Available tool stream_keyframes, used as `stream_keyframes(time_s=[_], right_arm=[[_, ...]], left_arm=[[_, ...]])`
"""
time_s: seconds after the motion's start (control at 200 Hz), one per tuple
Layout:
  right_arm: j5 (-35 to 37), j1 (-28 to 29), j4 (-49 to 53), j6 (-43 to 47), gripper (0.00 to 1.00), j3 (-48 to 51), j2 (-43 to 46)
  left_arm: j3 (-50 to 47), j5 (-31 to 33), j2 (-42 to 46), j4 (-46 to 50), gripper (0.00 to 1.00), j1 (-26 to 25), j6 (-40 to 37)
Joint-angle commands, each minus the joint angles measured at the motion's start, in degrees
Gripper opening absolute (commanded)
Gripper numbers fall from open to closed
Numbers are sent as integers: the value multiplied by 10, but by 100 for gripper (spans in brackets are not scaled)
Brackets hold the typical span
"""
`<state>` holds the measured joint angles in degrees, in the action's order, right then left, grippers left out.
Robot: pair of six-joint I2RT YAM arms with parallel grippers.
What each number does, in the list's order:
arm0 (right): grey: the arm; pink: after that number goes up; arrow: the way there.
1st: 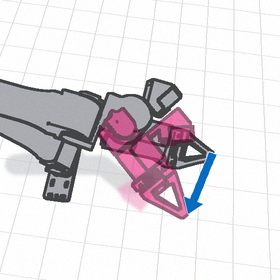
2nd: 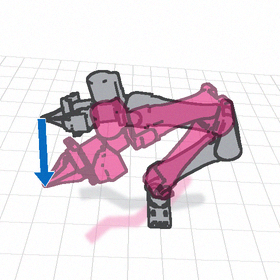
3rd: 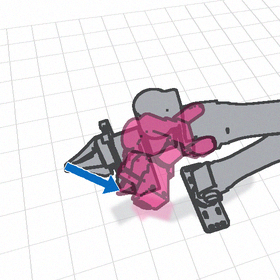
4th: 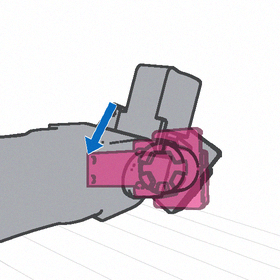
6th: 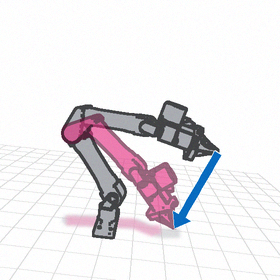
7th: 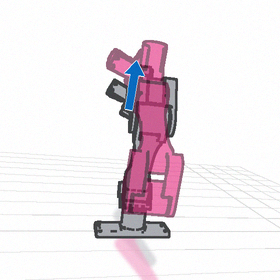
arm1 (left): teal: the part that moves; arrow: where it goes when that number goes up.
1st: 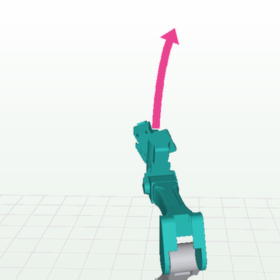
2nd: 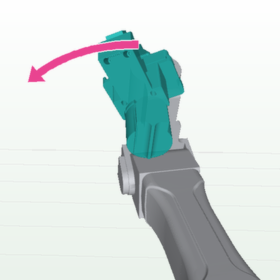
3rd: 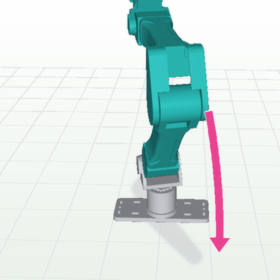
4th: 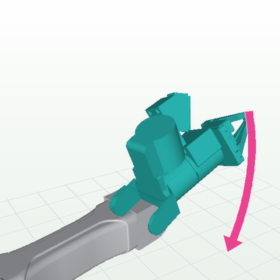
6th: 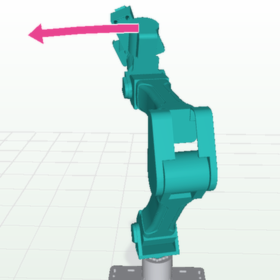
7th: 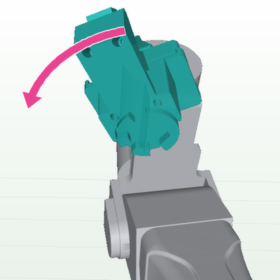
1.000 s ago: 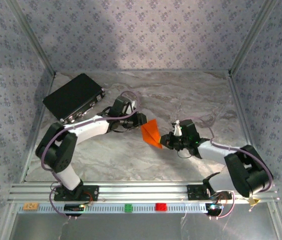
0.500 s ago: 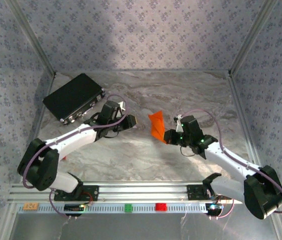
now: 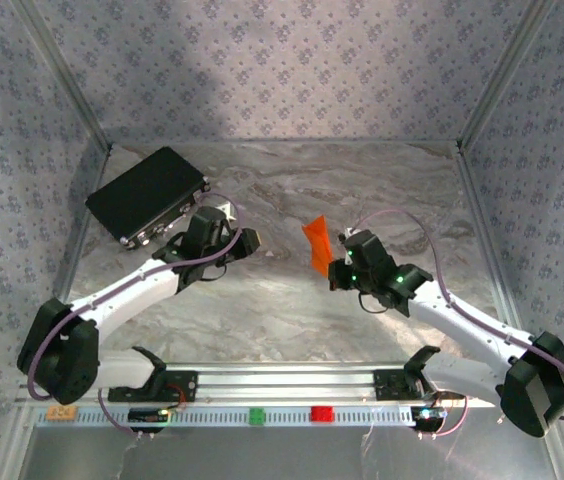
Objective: Fold a paper plane with a square sheet of paper (pick it up from the middle)
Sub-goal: Turn over the paper at the center of the table.
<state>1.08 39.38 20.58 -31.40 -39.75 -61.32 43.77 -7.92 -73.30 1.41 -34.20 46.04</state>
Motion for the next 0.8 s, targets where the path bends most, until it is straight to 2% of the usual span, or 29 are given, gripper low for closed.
stream_keyframes(time_s=[0.0,0.235,0.335,0.795], right_arm=[[72,15,48,16,5,-28,-6],[157,48,97,24,6,-53,-18],[181,61,117,26,6,-66,-33],[255,108,165,27,6,-110,-97]], left_arm=[[-14,25,27,-6,26,4,-6],[-27,40,48,-5,27,9,-2],[-30,45,56,-1,30,11,-1],[-55,67,103,17,39,22,-2]])
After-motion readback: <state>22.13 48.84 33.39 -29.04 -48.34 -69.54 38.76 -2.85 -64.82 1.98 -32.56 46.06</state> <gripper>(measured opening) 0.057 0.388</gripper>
